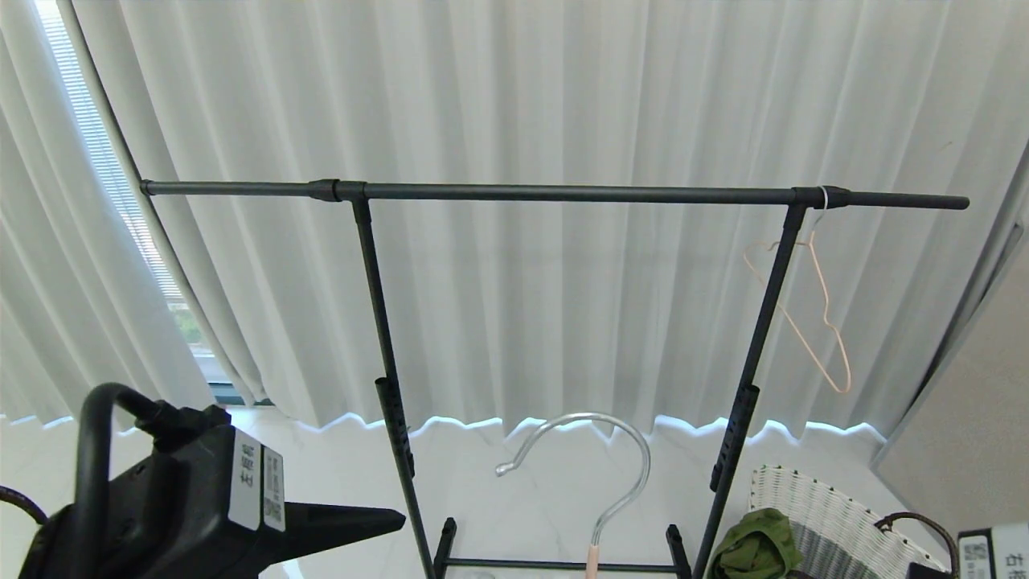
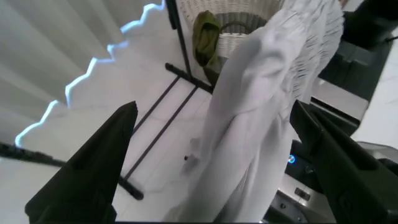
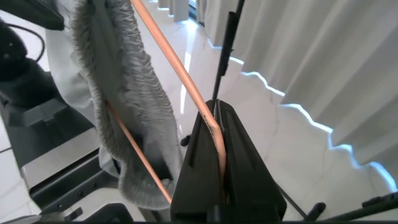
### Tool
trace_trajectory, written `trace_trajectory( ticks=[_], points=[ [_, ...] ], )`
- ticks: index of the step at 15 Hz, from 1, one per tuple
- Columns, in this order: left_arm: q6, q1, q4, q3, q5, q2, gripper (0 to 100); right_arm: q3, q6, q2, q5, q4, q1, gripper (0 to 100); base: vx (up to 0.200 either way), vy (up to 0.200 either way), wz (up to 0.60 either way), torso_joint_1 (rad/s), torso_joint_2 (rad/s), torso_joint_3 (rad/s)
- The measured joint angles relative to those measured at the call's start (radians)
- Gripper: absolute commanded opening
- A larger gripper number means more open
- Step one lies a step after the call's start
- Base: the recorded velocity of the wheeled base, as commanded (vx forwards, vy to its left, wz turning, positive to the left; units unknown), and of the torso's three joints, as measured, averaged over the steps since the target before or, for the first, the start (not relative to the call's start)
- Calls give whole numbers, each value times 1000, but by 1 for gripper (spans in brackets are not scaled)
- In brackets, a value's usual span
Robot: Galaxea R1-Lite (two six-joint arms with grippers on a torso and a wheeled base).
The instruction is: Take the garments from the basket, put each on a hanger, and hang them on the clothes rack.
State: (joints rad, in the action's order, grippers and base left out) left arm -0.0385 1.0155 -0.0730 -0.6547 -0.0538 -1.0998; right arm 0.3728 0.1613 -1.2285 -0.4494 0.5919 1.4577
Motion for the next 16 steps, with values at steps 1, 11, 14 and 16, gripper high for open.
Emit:
trace_trajectory(
  ticks=[1,11,14,16],
  points=[
    [-7,6,14,16,-18,0,100,1,-2,0,2,0,7,0,0,0,0,0,0,0],
    [-74,26,84,98,-67,6,0,5,-38,1,52,-1,13,0,0,0,0,0,0,0],
    [-84,31,84,102,-68,7,0,5,-21,3,51,1,10,0,0,0,0,0,0,0],
    [-84,32,84,102,-67,7,0,7,-17,4,49,4,9,0,0,0,0,0,0,0]
  ],
)
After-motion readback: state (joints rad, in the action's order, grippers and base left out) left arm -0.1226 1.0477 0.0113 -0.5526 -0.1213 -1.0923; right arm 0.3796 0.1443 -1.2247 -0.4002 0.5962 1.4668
